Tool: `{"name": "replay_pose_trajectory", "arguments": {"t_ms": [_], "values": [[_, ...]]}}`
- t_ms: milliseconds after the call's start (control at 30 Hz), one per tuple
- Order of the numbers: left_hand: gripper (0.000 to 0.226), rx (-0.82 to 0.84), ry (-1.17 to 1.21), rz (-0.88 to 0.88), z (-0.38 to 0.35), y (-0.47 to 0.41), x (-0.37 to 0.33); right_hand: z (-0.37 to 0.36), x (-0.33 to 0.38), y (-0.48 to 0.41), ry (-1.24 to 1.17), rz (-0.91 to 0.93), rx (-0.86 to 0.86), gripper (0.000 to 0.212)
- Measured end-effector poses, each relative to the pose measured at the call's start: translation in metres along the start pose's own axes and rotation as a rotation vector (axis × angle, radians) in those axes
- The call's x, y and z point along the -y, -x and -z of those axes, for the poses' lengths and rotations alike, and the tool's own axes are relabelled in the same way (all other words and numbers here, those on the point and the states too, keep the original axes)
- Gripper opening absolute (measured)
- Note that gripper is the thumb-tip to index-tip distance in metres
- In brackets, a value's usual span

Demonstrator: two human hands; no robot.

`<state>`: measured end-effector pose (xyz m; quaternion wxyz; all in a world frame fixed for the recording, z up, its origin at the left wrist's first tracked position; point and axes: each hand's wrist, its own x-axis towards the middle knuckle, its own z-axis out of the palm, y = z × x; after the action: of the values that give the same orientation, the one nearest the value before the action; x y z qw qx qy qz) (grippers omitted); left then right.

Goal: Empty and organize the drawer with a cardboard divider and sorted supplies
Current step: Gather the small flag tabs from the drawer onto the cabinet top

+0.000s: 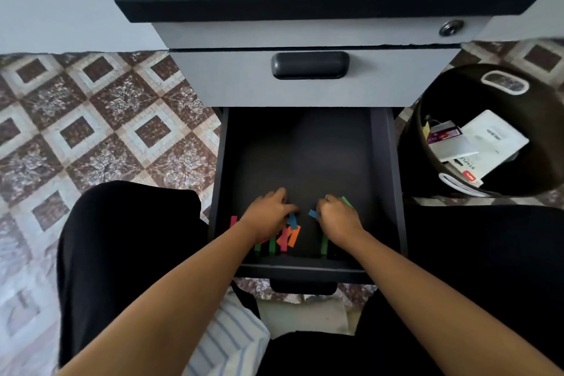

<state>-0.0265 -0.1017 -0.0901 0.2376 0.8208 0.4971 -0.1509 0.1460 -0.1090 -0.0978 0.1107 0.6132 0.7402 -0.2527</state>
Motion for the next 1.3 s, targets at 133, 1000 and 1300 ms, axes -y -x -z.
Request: {"name": "replay_pose_trajectory", "arguments": {"t_ms": [133,1000,1300], "values": [[0.036,-0.028,-0.089,-0.018,-0.001,0.001,0.000,0.001,-0.002,0.002,-0.044,0.025,-0.018,0.022],[0.029,0.058,-0.048,0.047,-0.009,0.005,0.004,-0.007,-0.034,0.019,-0.564,-0.355,-0.087,0.016],[0.022,0.085,-0.011,0.085,-0.006,0.006,0.004,-0.011,-0.032,0.023,-0.554,-0.326,-0.066,0.011]]}}
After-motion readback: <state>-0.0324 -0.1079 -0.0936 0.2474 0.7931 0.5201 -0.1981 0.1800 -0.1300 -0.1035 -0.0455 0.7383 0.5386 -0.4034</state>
